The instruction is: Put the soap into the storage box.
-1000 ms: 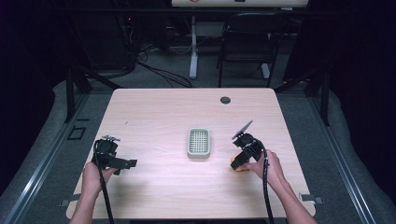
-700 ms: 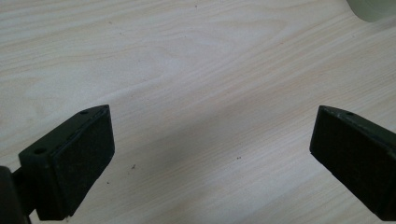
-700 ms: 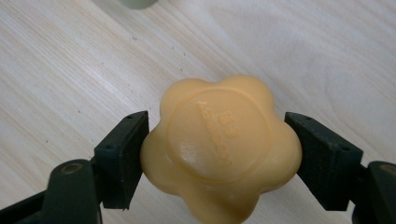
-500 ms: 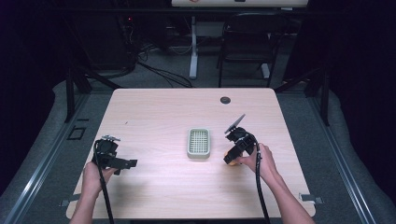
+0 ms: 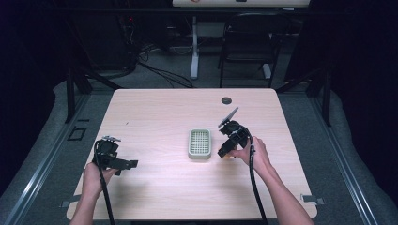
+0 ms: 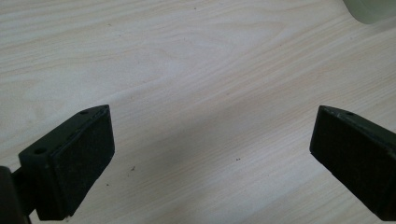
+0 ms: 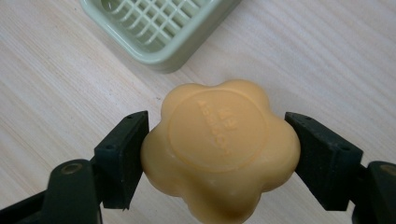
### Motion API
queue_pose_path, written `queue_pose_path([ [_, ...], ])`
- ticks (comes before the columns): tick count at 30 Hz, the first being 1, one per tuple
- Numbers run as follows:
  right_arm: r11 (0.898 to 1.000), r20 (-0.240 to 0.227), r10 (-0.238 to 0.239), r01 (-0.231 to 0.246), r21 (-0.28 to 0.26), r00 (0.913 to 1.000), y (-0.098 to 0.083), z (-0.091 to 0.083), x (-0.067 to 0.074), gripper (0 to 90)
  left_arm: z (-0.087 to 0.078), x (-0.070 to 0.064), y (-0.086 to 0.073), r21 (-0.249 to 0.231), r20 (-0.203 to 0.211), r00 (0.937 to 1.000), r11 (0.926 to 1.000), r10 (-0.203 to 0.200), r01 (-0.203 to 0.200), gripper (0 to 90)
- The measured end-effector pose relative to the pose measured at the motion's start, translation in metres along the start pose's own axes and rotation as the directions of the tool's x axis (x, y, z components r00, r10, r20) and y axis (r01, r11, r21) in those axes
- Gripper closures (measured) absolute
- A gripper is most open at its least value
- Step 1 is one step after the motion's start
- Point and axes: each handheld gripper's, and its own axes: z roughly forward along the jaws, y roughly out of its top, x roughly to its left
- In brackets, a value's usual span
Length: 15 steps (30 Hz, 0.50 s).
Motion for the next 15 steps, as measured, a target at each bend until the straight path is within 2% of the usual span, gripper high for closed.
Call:
queue_pose_path([
  [4, 1.000, -0.002, 0.015, -0.015, -0.016, 0.9999, 0.004, 0.000, 0.003, 24.4, 0.000, -0.001, 0.000, 0.000, 0.000, 1.0000, 1.0000, -0.001, 0.001, 0.0],
  [5, 1.000, -0.004, -0.003, 0.003, -0.014, 1.0000, 0.007, -0.001, 0.002, 24.4, 0.000, -0.001, 0.000, 0.001, 0.000, 1.0000, 1.0000, 0.000, 0.000, 0.0],
  [6, 1.000, -0.005, -0.012, 0.012, 0.013, 0.9999, 0.009, -0.002, 0.002, 24.4, 0.000, -0.001, 0.000, 0.001, 0.000, 1.0000, 1.0000, -0.001, 0.001, 0.0],
  [7, 1.000, -0.005, -0.012, 0.012, 0.013, 0.9999, 0.009, -0.002, 0.002, 24.4, 0.000, -0.001, 0.000, 0.001, 0.000, 1.0000, 1.0000, -0.001, 0.001, 0.0],
  [8, 1.000, -0.007, -0.004, 0.004, -0.009, 1.0000, 0.010, -0.001, 0.003, 24.4, 0.000, -0.001, 0.000, 0.000, 0.001, 1.0000, 1.0000, -0.001, 0.001, 0.0],
  [11, 1.000, -0.012, 0.009, -0.009, -0.021, 0.9999, 0.014, 0.001, 0.005, 24.4, 0.000, 0.000, 0.000, 0.000, 0.001, 1.0000, 1.0000, -0.002, 0.002, 0.0],
  [12, 1.000, -0.010, -0.008, 0.008, -0.007, 0.9999, 0.017, 0.001, 0.005, 24.4, 0.000, 0.000, 0.000, 0.000, 0.001, 1.0000, 1.0000, -0.001, 0.001, 0.0],
  [15, 1.000, -0.013, -0.018, 0.018, -0.011, 0.9998, 0.025, 0.001, 0.008, 24.4, 0.001, -0.001, 0.000, 0.000, 0.003, 1.0000, 1.0000, 0.000, 0.000, 0.0],
])
